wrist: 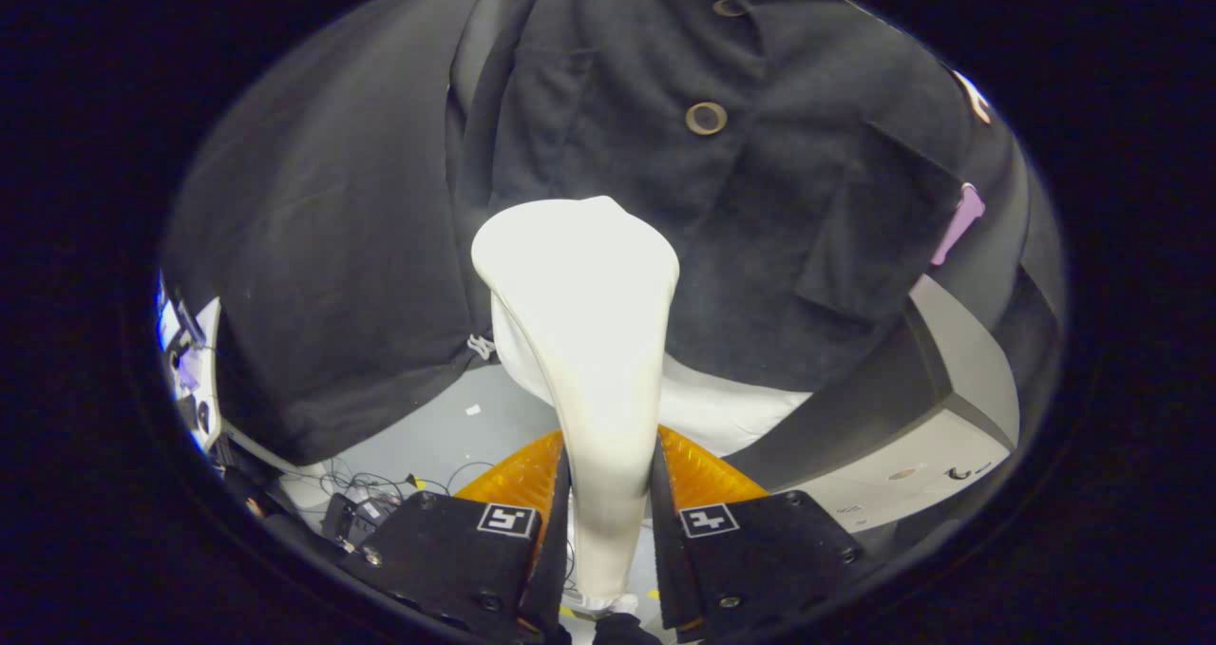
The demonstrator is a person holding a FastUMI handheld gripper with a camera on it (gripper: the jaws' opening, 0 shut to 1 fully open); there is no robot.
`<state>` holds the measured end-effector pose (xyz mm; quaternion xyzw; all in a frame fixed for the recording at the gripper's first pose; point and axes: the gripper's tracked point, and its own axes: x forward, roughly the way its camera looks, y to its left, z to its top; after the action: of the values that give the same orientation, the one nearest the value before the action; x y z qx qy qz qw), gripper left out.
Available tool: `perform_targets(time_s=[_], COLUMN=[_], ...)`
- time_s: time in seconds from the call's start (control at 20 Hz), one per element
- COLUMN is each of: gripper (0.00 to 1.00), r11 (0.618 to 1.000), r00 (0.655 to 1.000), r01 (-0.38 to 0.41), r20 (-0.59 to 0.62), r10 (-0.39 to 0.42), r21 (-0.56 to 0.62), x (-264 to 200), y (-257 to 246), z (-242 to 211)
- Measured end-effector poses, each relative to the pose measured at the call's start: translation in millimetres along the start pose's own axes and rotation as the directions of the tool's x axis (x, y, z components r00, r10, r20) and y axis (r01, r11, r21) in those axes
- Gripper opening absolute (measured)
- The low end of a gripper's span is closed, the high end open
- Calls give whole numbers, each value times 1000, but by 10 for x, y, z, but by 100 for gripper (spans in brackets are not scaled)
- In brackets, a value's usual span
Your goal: Iron the clothes twice with a garment steamer, once on the left side and once on the right side.
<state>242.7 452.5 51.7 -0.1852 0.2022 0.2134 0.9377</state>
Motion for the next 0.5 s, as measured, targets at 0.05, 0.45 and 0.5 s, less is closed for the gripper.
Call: perform_targets(time_s=[0.05,0.45,0.5], gripper=[42,42,42], r11=[1000,980,973], r00=[1000,988,987], r01=[-8,53,70], r20=[23,130,130], r10=[8,-79,-100], r21=[18,193,219], x=[-133,-1421,-1561], y=[-104,-1537,-1736], z=[12,-483,-636])
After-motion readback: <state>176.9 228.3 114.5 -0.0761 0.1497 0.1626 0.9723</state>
